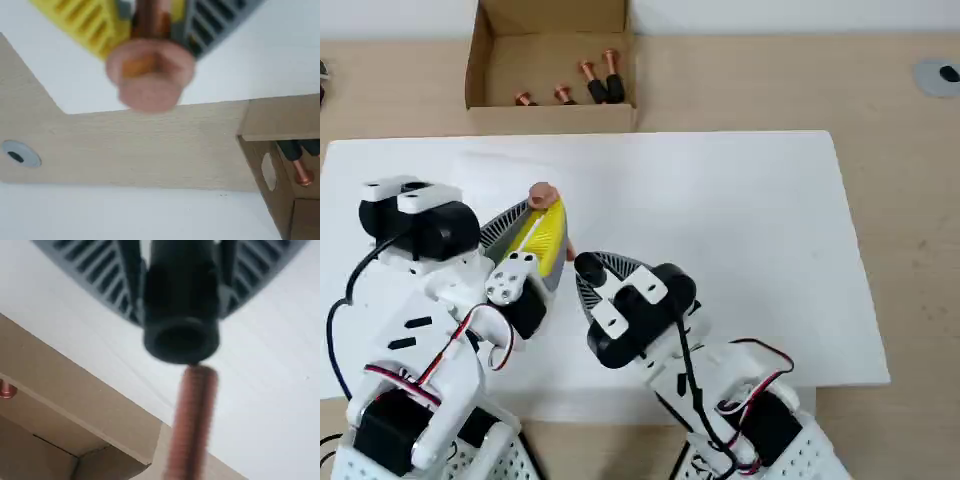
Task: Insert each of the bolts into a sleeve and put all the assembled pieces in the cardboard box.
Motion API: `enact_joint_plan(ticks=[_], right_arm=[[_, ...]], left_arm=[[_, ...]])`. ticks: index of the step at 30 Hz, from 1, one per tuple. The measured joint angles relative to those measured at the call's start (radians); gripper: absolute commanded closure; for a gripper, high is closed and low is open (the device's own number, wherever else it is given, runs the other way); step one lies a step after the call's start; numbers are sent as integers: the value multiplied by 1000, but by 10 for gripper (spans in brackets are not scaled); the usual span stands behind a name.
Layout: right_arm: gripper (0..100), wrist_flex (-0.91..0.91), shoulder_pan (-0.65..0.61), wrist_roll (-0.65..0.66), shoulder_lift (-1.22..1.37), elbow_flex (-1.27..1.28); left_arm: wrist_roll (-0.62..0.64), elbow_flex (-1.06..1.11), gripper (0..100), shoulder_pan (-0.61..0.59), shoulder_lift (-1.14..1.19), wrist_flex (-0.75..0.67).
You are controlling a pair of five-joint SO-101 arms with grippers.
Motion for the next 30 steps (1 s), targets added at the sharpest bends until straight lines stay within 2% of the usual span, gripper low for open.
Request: enact_joint_plan(ticks=[16, 23, 30], right_arm=[[988, 0, 0, -3, -6, -3], [988, -2, 0, -2, -2, -25], [988, -2, -3, -2, 0, -25]], left_arm=[[20, -23, 991, 15, 0, 0], [31, -135, 991, 40, -2, 86], [49, -164, 991, 41, -6, 94]])
